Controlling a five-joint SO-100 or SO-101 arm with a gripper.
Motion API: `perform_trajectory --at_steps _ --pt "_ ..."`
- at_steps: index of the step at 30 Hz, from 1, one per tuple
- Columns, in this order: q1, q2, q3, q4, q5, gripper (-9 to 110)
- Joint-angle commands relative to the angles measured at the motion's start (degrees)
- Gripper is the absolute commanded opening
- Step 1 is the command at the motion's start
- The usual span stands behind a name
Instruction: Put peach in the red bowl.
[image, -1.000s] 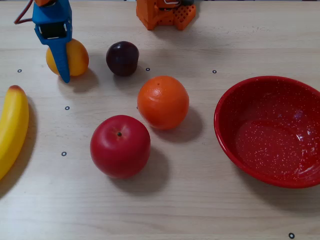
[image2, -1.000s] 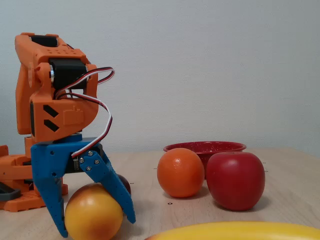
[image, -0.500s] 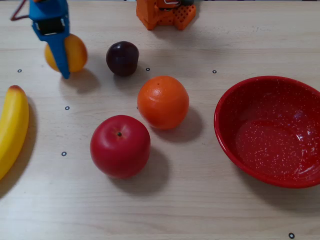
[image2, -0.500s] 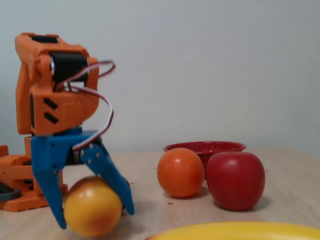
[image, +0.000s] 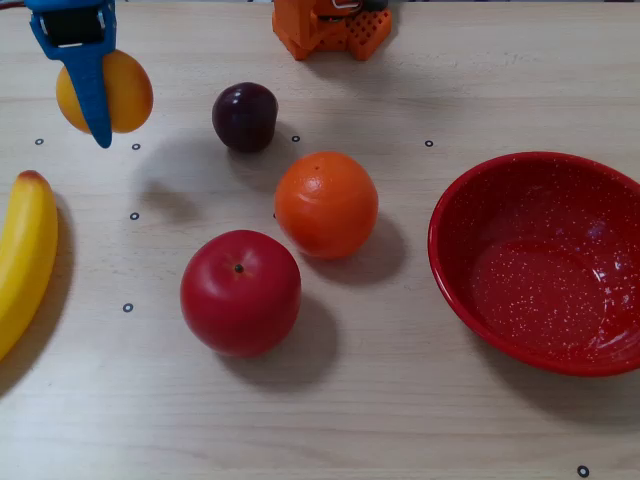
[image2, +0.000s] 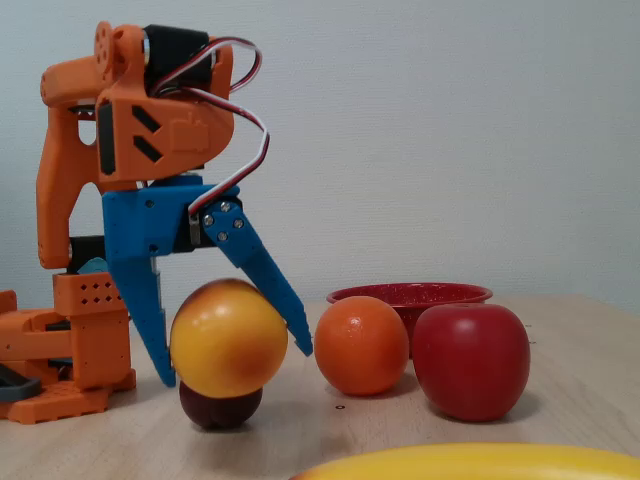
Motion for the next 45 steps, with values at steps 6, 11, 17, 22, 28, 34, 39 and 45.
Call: perform_trajectory --at_steps 6,11,17,22,28,34,39,45 --pt "-5.27 8.61 -10.28 1.85 5.62 0" --pt "-12.92 8.53 -16.35 4.22 10.63 0" --pt "-22.85 9.32 -19.42 3.96 16.35 0" --pt "-31.99 9.4 -23.82 4.75 20.65 0" --pt "-41.92 9.49 -27.77 5.19 24.17 0" --pt "-50.89 8.26 -31.99 6.59 26.98 0" --pt "-57.57 6.42 -36.12 7.38 29.71 0" --pt "-64.25 4.04 -40.78 8.0 31.99 0"
